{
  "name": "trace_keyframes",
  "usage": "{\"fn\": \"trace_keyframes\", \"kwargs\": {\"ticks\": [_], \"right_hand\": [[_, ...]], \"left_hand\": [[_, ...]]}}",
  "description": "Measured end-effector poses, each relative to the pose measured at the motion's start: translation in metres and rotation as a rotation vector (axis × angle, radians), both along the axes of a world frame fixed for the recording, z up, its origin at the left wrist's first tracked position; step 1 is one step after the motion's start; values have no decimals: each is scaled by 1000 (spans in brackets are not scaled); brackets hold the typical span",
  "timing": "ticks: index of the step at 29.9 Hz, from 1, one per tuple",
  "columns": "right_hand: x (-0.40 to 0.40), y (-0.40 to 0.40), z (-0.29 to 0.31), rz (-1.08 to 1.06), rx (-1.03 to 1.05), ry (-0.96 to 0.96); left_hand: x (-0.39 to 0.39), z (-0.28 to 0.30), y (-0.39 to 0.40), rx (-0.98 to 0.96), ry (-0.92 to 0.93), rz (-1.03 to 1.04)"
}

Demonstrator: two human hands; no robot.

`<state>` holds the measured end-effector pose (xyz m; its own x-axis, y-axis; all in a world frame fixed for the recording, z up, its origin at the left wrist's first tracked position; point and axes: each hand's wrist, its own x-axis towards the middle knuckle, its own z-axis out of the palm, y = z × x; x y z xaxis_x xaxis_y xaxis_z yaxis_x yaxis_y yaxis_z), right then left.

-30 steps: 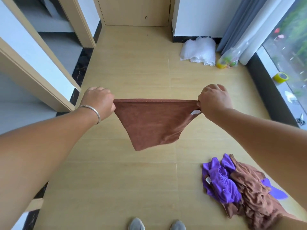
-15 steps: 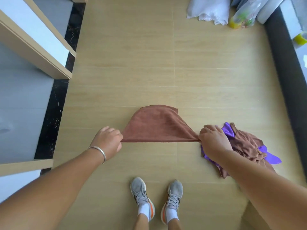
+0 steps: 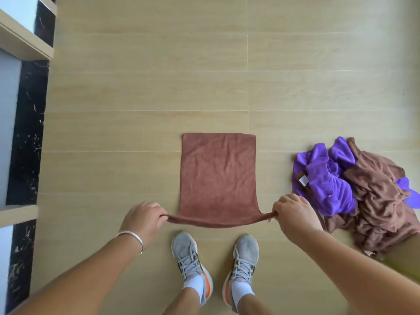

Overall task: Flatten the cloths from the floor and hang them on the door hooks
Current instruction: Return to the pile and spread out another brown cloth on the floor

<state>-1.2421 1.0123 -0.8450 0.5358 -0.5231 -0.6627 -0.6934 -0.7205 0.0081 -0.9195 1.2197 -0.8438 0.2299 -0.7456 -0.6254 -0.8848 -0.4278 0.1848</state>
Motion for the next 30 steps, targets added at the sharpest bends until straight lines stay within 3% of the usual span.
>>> {"fn": "trace_keyframes", "kwargs": {"ticks": [5, 14, 17, 20, 23, 26, 28, 30], "right_hand": [[31, -58, -93, -205, -43, -92], [108, -205, -284, -403, -188, -195], [120, -225, -333, -298, -327, -241], [115, -211, -346, -221, -473, -518], [95, -164, -338, 81, -403, -674], [72, -107, -342, 302, -243, -427], [63, -89, -350, 266, -173, -240], [62, -91, -357, 254, -164, -194]], "left_hand": [[42, -110, -65, -109, 55, 253], [129, -302, -224, -139, -145, 166], [134, -347, -243, -277, -226, 174], [120, -357, -228, -619, -236, 181], [84, -343, -189, -724, -197, -168], [30, -346, -135, -482, -162, -392], [11, -358, -112, -362, -154, -426], [11, -369, -109, -333, -179, -445]]}}
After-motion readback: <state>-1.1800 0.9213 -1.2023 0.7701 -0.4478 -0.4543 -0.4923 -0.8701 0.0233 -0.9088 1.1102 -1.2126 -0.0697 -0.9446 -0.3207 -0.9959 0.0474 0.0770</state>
